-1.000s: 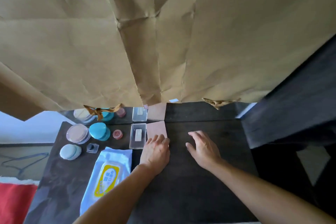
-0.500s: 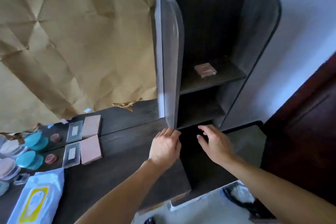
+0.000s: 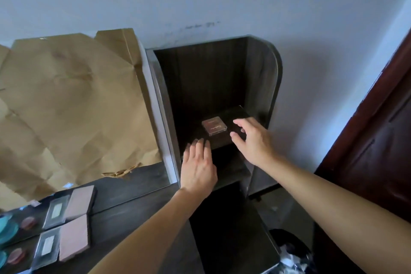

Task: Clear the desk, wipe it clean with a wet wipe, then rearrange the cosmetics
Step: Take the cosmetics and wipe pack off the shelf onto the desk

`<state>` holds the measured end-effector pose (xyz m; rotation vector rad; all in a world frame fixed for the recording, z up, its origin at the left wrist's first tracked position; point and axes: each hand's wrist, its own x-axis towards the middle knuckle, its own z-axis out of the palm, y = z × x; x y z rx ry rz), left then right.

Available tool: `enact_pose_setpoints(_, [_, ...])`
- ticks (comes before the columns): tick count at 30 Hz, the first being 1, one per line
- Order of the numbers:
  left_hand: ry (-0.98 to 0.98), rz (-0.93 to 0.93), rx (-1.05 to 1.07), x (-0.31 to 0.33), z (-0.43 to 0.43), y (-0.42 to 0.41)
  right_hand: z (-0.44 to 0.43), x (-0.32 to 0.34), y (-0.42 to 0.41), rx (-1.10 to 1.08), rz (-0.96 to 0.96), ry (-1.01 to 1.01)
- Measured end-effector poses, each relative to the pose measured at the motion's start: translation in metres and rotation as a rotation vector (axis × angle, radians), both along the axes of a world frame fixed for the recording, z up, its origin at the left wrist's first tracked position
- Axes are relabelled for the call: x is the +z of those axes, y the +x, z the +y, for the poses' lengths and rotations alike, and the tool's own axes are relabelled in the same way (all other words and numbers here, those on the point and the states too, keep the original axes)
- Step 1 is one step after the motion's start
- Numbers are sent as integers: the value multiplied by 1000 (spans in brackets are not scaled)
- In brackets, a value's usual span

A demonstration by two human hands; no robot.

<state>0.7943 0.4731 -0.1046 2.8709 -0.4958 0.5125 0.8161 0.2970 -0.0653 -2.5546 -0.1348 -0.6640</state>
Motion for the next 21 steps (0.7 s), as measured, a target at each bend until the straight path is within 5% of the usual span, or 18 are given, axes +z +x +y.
enact_pose_setpoints(6, [133,-44,-4,-23,6,13,19,8,62,44,222,-182])
enact_pose_setpoints(21, [214,-49,129,-27,-5,14,-24,-3,77,166,154,-223])
